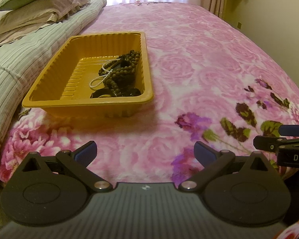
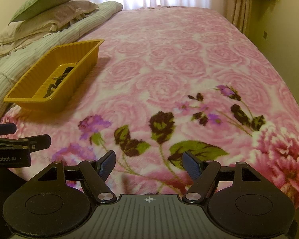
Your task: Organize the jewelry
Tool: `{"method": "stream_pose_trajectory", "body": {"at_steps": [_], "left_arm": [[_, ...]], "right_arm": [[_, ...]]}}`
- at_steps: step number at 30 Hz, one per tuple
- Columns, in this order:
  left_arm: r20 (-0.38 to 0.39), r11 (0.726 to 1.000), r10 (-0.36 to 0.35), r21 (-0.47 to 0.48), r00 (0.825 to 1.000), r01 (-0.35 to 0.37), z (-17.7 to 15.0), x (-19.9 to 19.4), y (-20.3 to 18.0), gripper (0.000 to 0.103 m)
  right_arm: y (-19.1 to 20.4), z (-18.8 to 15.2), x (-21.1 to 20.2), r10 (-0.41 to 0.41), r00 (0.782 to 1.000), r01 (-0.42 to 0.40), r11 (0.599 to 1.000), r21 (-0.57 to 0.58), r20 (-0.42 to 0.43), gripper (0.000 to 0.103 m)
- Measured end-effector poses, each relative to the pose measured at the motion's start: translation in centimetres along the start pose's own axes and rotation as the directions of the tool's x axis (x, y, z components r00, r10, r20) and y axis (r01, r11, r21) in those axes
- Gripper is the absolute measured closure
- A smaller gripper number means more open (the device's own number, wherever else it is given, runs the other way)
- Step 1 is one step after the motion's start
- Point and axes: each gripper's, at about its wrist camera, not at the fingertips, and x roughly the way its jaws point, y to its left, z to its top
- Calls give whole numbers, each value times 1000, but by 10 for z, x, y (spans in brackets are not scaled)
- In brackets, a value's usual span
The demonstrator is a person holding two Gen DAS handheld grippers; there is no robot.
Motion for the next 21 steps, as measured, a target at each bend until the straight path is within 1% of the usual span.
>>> {"method": "stream_pose_trajectory", "body": {"at_steps": [21], "left_arm": [[6,1000,-7,7,1000,7,-1,-2,-3,0]], "right_arm": [[3,1,0,2,1000,-2,1000,-3,-3,29]]}}
